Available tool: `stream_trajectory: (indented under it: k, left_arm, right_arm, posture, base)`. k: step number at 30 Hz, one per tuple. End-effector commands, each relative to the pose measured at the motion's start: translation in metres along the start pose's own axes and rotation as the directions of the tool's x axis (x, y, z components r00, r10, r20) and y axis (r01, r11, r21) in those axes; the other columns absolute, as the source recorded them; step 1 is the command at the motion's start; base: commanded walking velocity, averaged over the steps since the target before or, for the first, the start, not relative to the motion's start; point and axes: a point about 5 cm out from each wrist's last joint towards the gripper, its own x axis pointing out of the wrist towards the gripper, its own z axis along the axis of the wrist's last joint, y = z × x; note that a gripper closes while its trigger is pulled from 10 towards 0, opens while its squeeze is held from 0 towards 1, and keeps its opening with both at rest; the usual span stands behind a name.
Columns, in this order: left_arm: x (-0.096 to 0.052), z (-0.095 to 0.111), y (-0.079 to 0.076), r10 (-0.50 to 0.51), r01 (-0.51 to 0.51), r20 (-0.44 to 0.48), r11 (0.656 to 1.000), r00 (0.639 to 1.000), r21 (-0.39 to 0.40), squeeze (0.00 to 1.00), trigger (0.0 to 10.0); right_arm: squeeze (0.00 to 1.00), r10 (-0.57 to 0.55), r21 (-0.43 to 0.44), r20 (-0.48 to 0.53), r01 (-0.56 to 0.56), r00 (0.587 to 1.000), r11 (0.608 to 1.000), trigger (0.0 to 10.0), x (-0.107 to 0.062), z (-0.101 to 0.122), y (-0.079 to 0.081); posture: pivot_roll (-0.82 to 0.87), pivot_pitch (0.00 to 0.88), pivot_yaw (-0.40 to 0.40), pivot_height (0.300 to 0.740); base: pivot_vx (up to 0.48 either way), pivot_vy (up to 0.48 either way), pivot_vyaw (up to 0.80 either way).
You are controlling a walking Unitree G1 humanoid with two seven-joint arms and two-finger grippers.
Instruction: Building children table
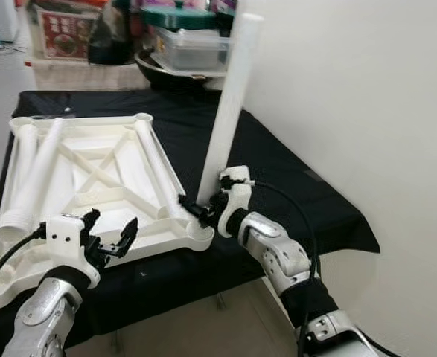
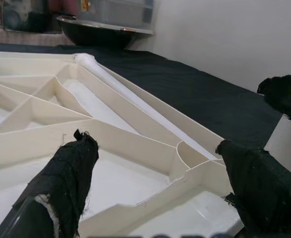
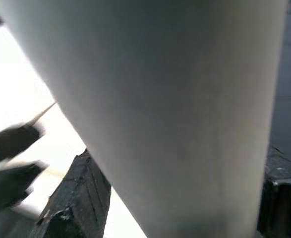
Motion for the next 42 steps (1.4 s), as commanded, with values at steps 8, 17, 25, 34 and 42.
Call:
stream_trajectory:
  k: [8,17,25,34,42]
  left_arm:
    - [-0.001,-0.003,-0.003,-0.005,0.005,-0.008,1.000,1.000,-0.007,0.00,10.0]
    - [-0.002,-0.002,-0.003,-0.001,0.001,-0.005,1.000,1.000,-0.008,0.00,10.0]
    - [0.000,-0.002,-0.002,-0.007,0.007,-0.008,1.000,1.000,-0.008,0.00,10.0]
    - [-0.001,-0.002,-0.002,0.005,-0.005,-0.005,1.000,1.000,-0.004,0.00,10.0]
    - [-0.004,-0.001,0.000,0.042,-0.041,-0.023,0.998,0.999,0.052,0.00,10.0]
  right_arm:
    - [0.00,0.234,-0.082,-0.032,-0.236,0.972,0.968,0.0,0.001,0.000,0.017]
    - [0.00,-0.778,-0.040,-0.235,0.794,0.583,0.607,0.0,-0.029,-0.048,-0.062]
    - [0.00,-0.703,-0.022,-0.211,0.716,0.679,0.698,0.0,-0.016,-0.039,-0.043]
    - [1.00,-0.407,-0.004,0.041,0.408,0.912,0.913,10.0,-0.001,-0.004,-0.011]
    - [1.00,-0.425,-0.094,0.021,0.425,0.905,0.900,10.0,-0.035,-0.010,-0.021]
  posture:
    - [0.20,0.000,-0.170,0.740]
    - [0.20,0.000,-0.163,0.740]
    - [0.19,0.000,-0.155,0.740]
    - [0.18,0.000,-0.164,0.740]
    - [0.12,0.000,-0.137,0.740]
  base:
    - [0.000,0.000,0.00]
    - [0.000,0.000,0.00]
    - [0.000,0.000,0.00]
    - [0.000,0.000,0.00]
    - [0.000,0.000,0.00]
